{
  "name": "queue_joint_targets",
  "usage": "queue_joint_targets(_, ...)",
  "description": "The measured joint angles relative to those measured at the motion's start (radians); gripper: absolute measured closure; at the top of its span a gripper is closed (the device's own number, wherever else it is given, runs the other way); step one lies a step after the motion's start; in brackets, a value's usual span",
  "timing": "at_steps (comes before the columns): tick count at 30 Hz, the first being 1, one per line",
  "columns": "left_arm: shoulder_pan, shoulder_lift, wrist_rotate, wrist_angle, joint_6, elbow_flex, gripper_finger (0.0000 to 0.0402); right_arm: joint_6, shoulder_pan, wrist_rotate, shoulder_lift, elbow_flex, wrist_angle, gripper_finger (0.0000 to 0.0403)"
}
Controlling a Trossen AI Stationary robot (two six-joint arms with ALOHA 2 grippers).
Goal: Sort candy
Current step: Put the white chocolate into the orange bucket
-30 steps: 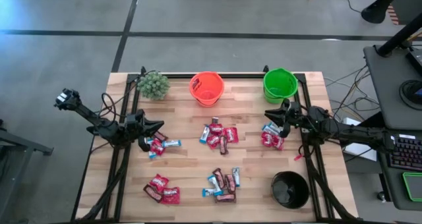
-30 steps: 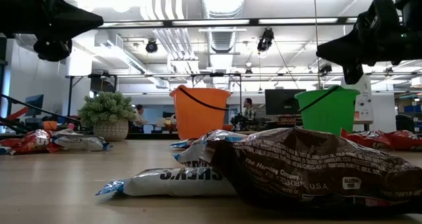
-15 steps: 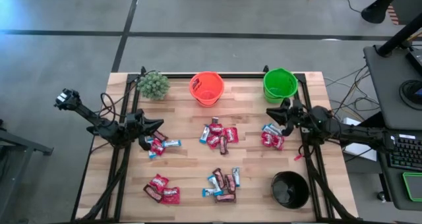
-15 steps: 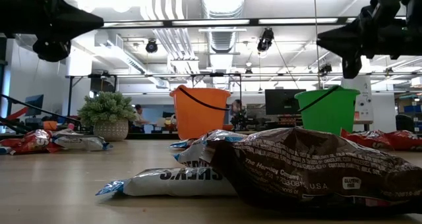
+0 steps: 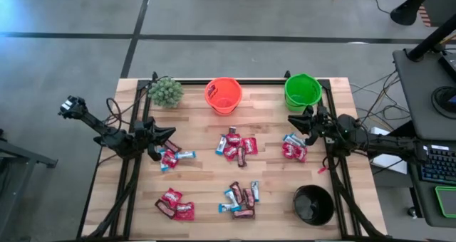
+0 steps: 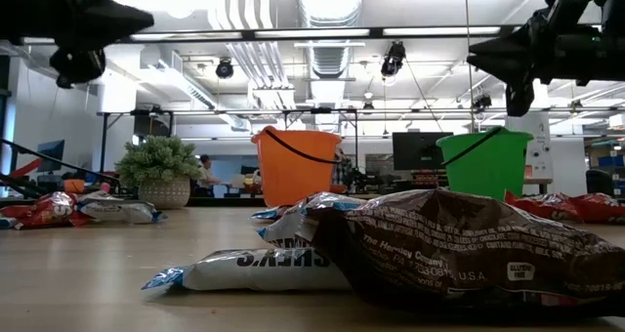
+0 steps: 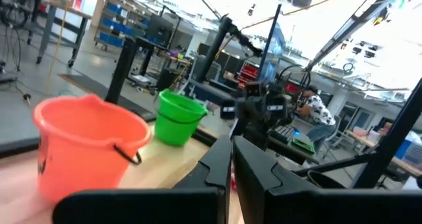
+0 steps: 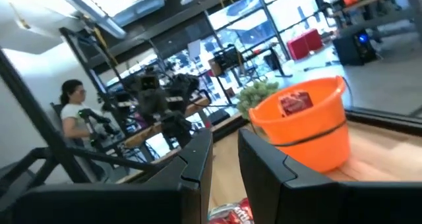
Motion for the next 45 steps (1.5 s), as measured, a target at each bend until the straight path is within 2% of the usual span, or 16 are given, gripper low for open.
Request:
queue_joint_targets(4, 0.000, 0.030, -0.030, -0.049, 0.075, 0.092, 0.0402, 0.015, 0.000, 0.019, 0.031, 0.032, -0.009, 0.0337)
queue_joint_targets(7, 0.000, 0.060, -0.056, -0.169, 0.103, 0.190, 0.0402, 0.001, 0.000, 0.024, 0.069, 0.094, -0.027, 0.0337)
queue_joint_targets(14, 0.000, 0.162, -0.060, -0.523, 0.051, 0.462, 0.0402, -0.126, 0.000, 0.023, 0.196, 0.363, -0.357, 0.0337)
queue_joint_targets(21, 0.000, 0.278, -0.058, -0.671, 0.063, 0.705, 0.0400, -0.199, 0.000, -0.031, 0.341, 0.606, -0.577, 0.0337)
queue_joint_targets(25, 0.000, 0.341, -0.049, -0.771, 0.055, 0.823, 0.0375, -0.219, 0.000, -0.090, 0.415, 0.696, -0.648, 0.0337)
queue_joint_targets(28, 0.000, 0.385, -0.049, -0.828, 0.043, 0.892, 0.0348, -0.246, 0.000, -0.096, 0.466, 0.743, -0.699, 0.0337)
queue_joint_targets(35, 0.000, 0.467, -0.050, -0.896, 0.037, 1.005, 0.0295, -0.284, 0.000, -0.197, 0.567, 0.813, -0.735, 0.0337)
queue_joint_targets(45, 0.000, 0.553, -0.055, -1.018, 0.032, 1.124, 0.0287, -0.333, 0.000, -0.303, 0.703, 0.990, -0.860, 0.0337)
